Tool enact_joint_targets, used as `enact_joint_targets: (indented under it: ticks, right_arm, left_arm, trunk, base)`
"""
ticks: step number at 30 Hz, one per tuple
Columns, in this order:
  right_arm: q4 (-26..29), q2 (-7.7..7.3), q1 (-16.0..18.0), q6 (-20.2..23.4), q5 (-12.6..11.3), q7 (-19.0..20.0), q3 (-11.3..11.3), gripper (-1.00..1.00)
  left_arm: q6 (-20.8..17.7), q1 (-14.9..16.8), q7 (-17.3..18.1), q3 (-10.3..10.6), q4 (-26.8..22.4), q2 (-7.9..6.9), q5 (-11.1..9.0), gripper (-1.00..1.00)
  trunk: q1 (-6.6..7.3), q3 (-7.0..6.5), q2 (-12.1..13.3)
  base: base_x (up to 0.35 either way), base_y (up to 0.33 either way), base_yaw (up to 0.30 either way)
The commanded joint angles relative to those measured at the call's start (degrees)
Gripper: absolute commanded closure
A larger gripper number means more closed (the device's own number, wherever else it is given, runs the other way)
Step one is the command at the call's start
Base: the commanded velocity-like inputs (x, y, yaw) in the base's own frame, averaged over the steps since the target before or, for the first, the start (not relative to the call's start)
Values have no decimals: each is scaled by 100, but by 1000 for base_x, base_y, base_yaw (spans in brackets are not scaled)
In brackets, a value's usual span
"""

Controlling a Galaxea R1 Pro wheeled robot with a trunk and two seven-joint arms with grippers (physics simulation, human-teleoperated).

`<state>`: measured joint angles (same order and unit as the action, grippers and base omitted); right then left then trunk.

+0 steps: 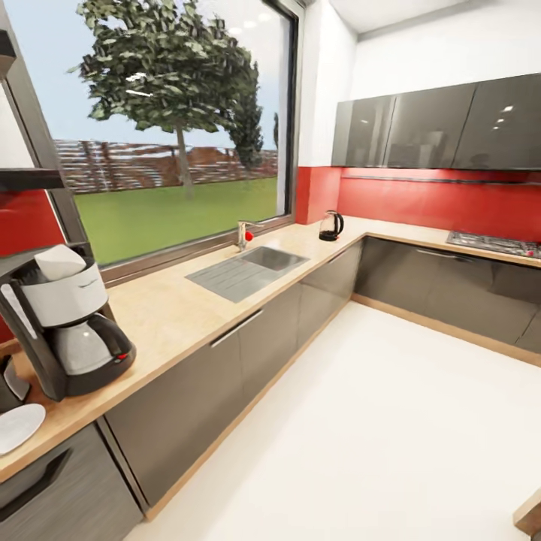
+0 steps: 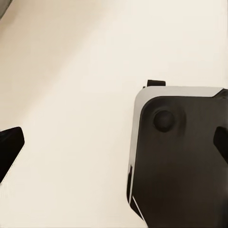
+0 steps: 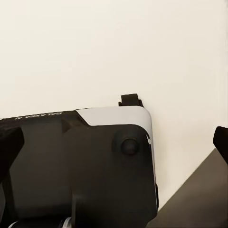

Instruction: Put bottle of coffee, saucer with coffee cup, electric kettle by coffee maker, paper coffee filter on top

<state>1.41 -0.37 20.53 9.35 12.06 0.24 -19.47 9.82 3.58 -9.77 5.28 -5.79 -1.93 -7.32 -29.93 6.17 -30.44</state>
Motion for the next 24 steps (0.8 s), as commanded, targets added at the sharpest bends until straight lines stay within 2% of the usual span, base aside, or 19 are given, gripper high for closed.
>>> enact_joint_targets:
  ticks: [1, 11, 24]
  right_arm:
    - [8, 1, 4, 32, 60, 3, -48, -100]
    - [8, 1, 4, 32, 60, 3, -48, -100]
    - [8, 1, 4, 32, 60, 3, -48, -100]
  left_arm:
    - [19, 3, -16, 51, 4, -1, -58, -100]
    - [19, 3, -16, 61, 8, 0, -50, -100]
    - [19, 3, -16, 81, 9, -27, -42, -100]
  trunk:
    - [-2, 11, -10]
    - [-2, 11, -10]
    - [-2, 11, -10]
  base:
    - [0, 0, -288]
    - [18, 0, -288]
    - [263, -139, -288]
